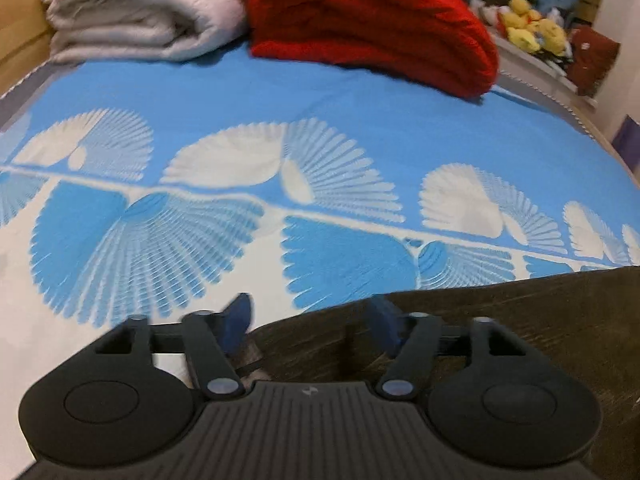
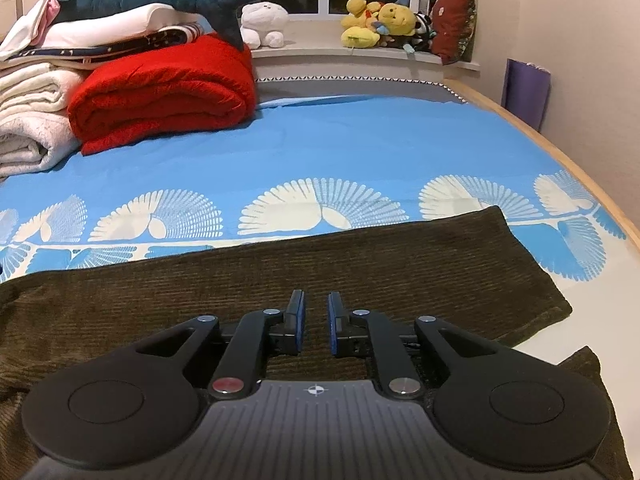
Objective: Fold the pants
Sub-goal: 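Grasp the grey waistband with the left tool and lift it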
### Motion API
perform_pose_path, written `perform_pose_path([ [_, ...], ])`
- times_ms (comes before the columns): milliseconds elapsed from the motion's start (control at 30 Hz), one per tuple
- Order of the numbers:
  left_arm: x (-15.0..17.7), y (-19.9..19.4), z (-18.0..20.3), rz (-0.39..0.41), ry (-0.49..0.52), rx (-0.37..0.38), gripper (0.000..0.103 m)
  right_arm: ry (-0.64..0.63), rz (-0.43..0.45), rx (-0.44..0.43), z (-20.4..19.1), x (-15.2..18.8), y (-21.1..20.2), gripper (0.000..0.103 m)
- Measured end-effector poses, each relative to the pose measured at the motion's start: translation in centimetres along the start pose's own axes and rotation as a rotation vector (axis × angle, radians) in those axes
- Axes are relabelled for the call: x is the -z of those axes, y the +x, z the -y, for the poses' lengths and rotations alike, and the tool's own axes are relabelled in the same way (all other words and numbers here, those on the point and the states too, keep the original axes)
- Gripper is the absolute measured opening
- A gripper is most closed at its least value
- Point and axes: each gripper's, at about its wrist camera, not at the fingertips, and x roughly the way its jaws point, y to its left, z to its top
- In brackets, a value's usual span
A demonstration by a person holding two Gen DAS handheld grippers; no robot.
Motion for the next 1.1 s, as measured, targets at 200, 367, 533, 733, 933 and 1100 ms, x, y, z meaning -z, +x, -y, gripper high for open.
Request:
perform_pose_path([
  [200,0.7,2.7,2.7,-0.046,0.136,-0.023,0.080,-0.026,-0.026,0.015,-0.3,0.3,0.6,0.012],
  [367,1.7,4.3,3.5,-0.088,0.221,-0.055,0.076,-0.060,-0.094,0.065,-0.4,0.9,1.6,0.014],
  [533,1.7,4.1,3.7,-0.106,0.256,-0.054,0.011,-0.061,-0.133,0.079,0.0,1.3,2.0,0.014],
  [733,1.5,0.9,4.2,-0.064,0.257,-0.047,0.003,-0.065,-0.143,0.091,0.2,1.7,1.8,0.014],
  [933,3.7,-5.1,6.3,-0.001,0.303,-0.037,0.002,-0.046,-0.137,0.096,0.8,1.7,1.0,0.014],
  [1100,7.1,-12.1,8.8,0.039,0.412,-0.012,0.002,0.004,-0.136,0.080,1.6,1.9,0.1,0.014],
])
